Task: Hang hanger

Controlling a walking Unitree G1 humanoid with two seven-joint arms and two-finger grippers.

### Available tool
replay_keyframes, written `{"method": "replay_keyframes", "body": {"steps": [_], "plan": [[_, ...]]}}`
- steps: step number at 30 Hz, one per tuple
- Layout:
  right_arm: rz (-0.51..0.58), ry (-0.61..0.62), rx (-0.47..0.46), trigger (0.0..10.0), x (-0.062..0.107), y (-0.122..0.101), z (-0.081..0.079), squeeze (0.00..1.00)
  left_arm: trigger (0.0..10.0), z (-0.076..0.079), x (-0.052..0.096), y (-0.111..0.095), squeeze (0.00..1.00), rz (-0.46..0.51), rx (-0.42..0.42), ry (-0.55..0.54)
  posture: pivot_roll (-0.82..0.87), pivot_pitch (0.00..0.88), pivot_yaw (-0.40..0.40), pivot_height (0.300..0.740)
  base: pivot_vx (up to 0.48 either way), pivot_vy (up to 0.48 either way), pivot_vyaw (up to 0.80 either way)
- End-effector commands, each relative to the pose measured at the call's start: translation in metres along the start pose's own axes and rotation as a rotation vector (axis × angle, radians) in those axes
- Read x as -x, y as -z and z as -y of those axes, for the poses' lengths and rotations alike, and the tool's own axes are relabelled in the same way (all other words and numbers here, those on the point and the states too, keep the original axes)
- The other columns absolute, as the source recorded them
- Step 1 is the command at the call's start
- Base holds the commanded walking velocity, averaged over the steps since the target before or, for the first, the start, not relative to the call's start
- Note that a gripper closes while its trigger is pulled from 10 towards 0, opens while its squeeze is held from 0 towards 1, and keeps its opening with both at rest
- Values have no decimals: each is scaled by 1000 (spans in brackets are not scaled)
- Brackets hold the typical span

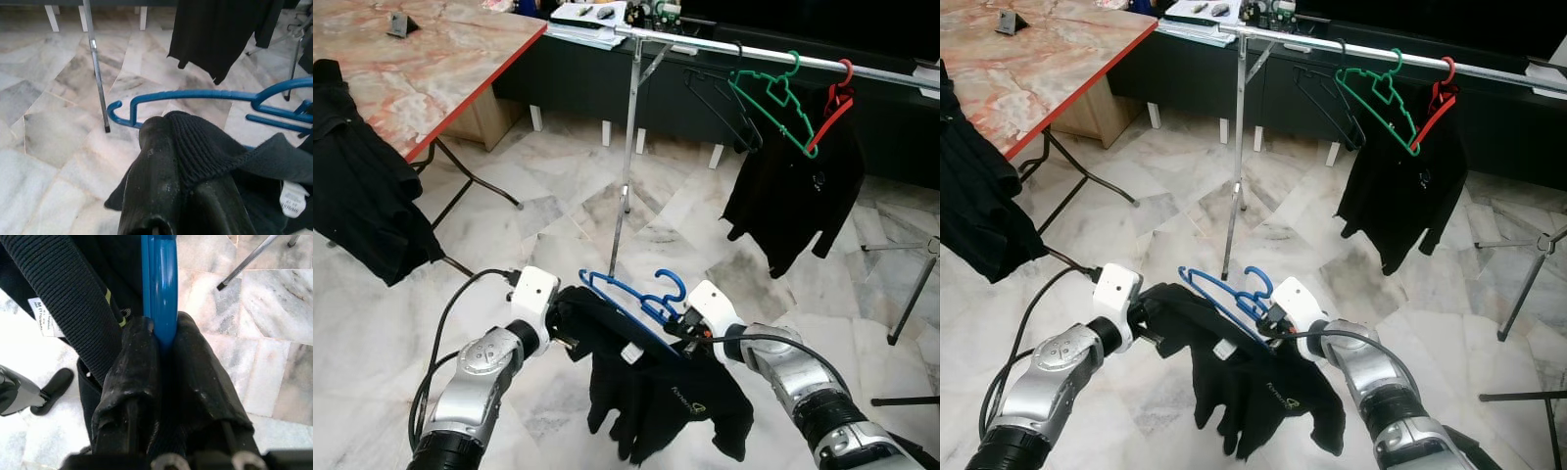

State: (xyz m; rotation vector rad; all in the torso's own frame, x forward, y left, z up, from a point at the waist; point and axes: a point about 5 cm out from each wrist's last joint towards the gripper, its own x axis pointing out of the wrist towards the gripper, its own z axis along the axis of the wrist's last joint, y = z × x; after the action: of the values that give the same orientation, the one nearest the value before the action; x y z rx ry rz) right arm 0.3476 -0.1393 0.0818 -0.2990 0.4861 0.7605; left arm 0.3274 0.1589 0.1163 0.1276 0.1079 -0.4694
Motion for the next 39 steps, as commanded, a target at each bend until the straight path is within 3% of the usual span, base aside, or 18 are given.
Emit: {"method": "replay_keyframes", "body": {"steps": [1,5,7,10,11,13,14,27,32,36,39], "plan": [[-76,3,2,10000,6,14,5,0,10000,-7,2,0,0,-15,-27,-38,49,202,-104,740,0,0,0],[-118,-17,65,10000,8,18,5,0,10000,-8,3,2,0,-19,-24,-39,46,201,-106,740,0,0,0],[-159,-32,124,10000,10,23,5,0,10000,-8,4,5,0,-39,-64,-30,46,201,-107,740,0,0,0],[-158,-44,126,10000,10,22,5,0,10000,-6,6,8,0,-61,-89,-7,46,202,-108,740,0,0,0],[-158,-45,129,10000,10,22,6,0,10000,-6,6,9,659,-65,-89,-11,47,201,-108,740,0,0,0],[-159,-45,132,10000,11,21,6,0,10000,-7,7,10,659,-66,-88,-16,47,201,-108,740,0,0,0],[-160,-44,135,10000,11,20,7,0,10000,-7,7,11,1000,-69,-86,-17,47,201,-108,740,0,0,0],[-212,-93,265,10000,15,19,9,0,10000,-9,15,18,1000,-127,-187,44,43,199,-111,740,0,0,0],[-200,-45,247,10000,15,16,14,0,10000,-6,23,24,1000,-154,-144,102,46,200,-110,740,0,0,0],[-181,-38,239,10000,12,12,13,0,10000,7,28,23,1000,-130,-57,214,47,206,-112,740,0,0,0],[-170,-29,237,10000,12,9,13,0,10000,11,30,24,1000,-138,-55,254,45,208,-108,740,0,0,0]]}}
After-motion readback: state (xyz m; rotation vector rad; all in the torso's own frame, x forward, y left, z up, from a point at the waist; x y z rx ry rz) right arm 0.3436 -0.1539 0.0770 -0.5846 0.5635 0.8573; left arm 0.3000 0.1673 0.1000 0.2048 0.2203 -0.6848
